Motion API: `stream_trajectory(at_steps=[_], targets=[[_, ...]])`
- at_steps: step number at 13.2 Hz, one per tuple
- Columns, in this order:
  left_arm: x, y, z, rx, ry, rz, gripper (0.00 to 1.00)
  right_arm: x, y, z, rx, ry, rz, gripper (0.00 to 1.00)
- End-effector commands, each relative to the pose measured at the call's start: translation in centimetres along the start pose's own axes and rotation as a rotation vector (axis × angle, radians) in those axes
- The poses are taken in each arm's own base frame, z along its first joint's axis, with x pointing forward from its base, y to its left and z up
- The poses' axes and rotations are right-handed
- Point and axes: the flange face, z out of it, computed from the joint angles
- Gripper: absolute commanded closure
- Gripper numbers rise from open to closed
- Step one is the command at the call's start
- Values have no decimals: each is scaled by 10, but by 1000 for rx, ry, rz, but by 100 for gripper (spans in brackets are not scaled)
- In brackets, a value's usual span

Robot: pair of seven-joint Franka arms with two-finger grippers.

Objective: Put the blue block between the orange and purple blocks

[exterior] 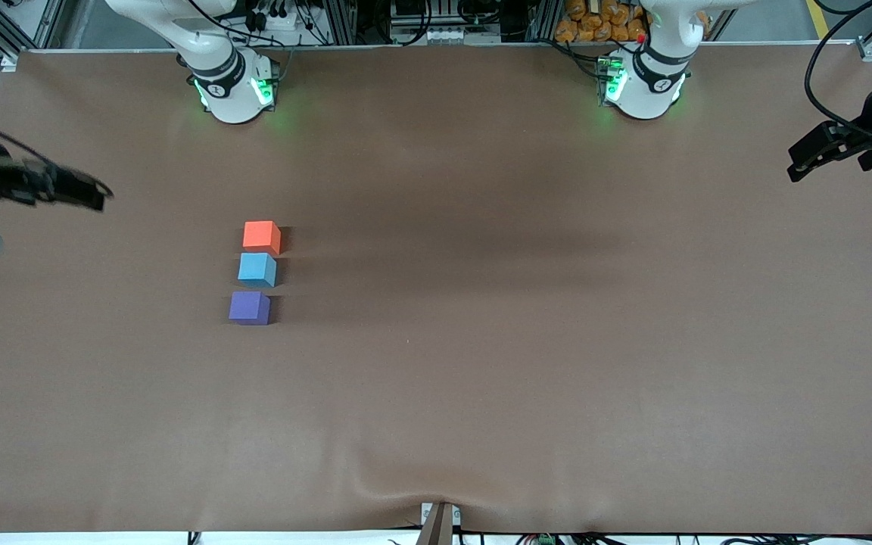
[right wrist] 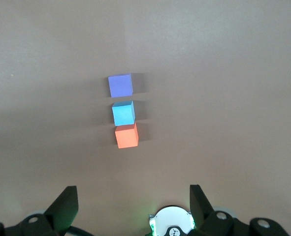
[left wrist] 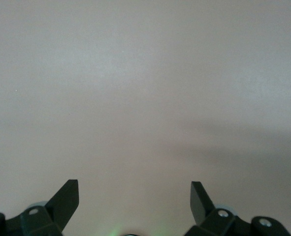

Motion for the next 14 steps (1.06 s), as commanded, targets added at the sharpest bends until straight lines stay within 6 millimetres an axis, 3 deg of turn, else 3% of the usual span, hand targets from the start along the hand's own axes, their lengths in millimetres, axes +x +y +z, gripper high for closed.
stream_trajectory(at_steps=[1,3,5,9,11,14], targets=[[-6,-4,-5,20,5,13,0,-34,10,18,2,66,19,0],[-6,-4,-4,20,2,13,0,-53,12,32,3,109,13,0],[-5,-3,-3,18,3,14,0,-52,17,33,12,104,22,0],[-3,-2,-1,19,2,15,0,-46,17,3,14,145,17,0],[-3,-2,0,20,0,15,0,-43,20,8,12,129,20,0],[-3,-2,0,20,1,17,0,-40,56,9,12,115,-106,0]])
